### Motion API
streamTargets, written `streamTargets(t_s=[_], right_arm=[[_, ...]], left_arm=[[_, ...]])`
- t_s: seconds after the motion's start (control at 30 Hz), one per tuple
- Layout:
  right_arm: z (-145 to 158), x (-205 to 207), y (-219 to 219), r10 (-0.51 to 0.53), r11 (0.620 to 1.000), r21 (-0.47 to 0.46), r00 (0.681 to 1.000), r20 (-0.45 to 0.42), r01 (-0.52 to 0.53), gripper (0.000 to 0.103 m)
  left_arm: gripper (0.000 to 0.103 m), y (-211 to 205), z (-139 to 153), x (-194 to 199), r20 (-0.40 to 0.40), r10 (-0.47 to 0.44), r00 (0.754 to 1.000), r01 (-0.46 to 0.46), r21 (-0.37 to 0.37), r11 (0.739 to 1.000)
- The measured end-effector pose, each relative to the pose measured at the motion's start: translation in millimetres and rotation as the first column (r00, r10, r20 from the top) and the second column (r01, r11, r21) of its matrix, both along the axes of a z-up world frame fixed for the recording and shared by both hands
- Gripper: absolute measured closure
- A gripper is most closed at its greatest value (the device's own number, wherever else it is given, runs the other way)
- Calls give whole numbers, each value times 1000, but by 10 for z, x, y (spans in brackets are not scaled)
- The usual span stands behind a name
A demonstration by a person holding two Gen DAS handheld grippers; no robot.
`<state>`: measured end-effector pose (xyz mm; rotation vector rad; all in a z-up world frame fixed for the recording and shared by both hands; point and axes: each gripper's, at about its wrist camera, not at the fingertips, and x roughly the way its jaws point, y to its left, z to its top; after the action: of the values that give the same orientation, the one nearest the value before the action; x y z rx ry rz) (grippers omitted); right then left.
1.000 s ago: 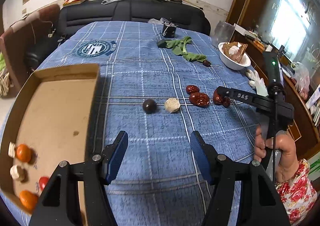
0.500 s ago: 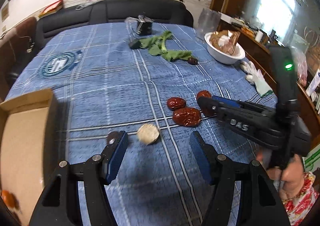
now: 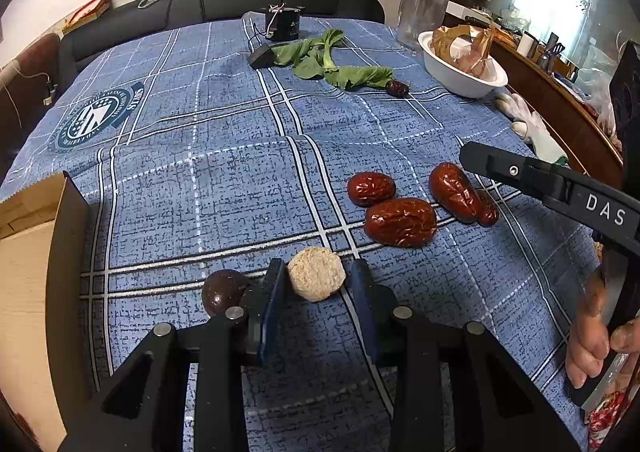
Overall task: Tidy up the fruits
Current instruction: 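Reach left tool to the round white slice while right tool reaches a red date, then close left tool on the white slice while right tool closes on the red date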
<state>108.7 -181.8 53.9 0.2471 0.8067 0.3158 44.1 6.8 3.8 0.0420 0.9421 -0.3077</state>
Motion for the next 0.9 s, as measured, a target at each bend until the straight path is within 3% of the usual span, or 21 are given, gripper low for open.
streamTargets(t_s=[0.17,0.27,0.3,0.37,0.47,0.67,0.9], right_arm=[[-12,-3,7,1,1000,0,1000,-6,-1,79],[-28,-2,29,10,1000,-8,1000,-8,-10,80],[-32,-2,33,10,1000,-13,1000,-7,-10,80],[-41,1,36,14,1000,-18,1000,-8,-14,80],[-68,10,30,9,1000,-28,1000,-11,-9,80],[-128,43,90,26,996,-85,999,-19,-27,78],[-170,89,225,24,986,-167,1000,2,-23,70]], left_arm=[[63,-81,-14,-20,25,-4,1000,3,25,1000],[64,-131,-22,-47,42,-8,999,5,63,998],[70,-129,-20,-48,44,-2,999,-1,67,998],[76,-85,-15,-48,44,5,999,-7,46,999],[76,-26,-11,-36,36,10,999,-10,5,1000],[75,-20,-16,-34,36,15,999,-15,-6,1000],[61,-130,-24,-40,38,-14,999,12,31,999]])
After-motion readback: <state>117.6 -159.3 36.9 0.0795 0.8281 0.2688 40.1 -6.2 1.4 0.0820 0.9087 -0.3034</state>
